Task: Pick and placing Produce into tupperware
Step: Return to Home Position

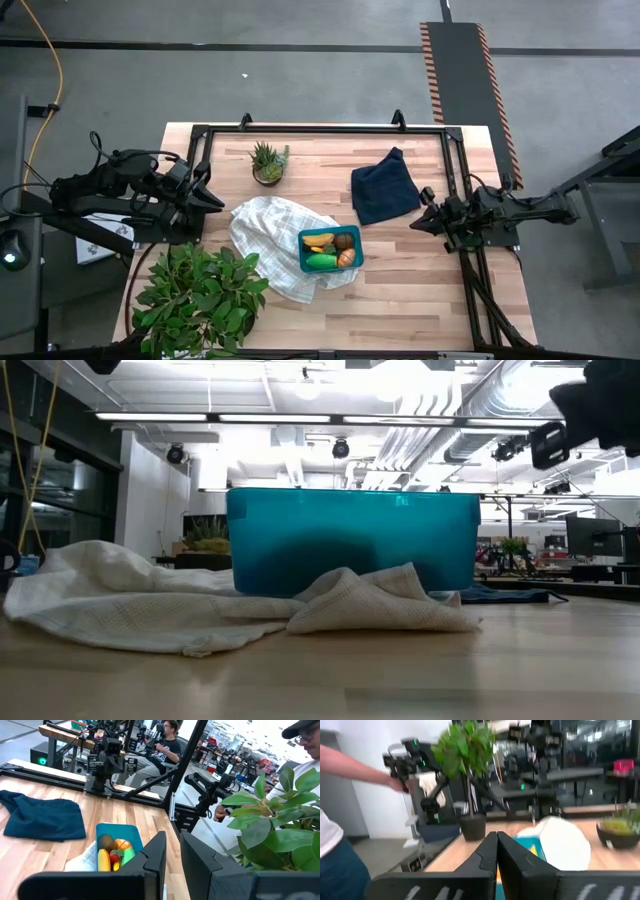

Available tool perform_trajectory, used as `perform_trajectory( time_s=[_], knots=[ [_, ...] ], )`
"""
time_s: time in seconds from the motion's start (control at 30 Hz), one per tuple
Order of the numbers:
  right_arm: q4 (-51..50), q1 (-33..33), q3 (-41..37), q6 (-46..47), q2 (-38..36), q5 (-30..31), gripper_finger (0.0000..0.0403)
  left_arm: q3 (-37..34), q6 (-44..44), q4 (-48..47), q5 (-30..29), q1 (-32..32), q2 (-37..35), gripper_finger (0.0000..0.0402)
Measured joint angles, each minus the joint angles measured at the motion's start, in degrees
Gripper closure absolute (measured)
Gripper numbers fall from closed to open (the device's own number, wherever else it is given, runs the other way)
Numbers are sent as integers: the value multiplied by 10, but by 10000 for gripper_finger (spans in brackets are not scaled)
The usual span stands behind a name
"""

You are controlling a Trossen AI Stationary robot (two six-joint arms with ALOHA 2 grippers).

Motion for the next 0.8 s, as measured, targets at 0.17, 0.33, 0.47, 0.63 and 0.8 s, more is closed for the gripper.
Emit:
perform_trajectory(
  time_s=[0.17,0.33,0.47,0.63,0.8],
  knots=[
    [-55,0,0,-2,1,-1,403,0,-16,0,0,0,0,355],
    [-55,0,0,-21,0,-10,403,0,-30,-5,1,0,0,355],
    [-55,0,0,-10,0,-10,403,0,-30,-5,1,0,0,355],
    [-56,0,0,39,6,5,403,0,-30,-19,1,0,0,355],
    [-57,0,0,64,13,7,403,0,-30,-35,2,0,0,355]
  ],
)
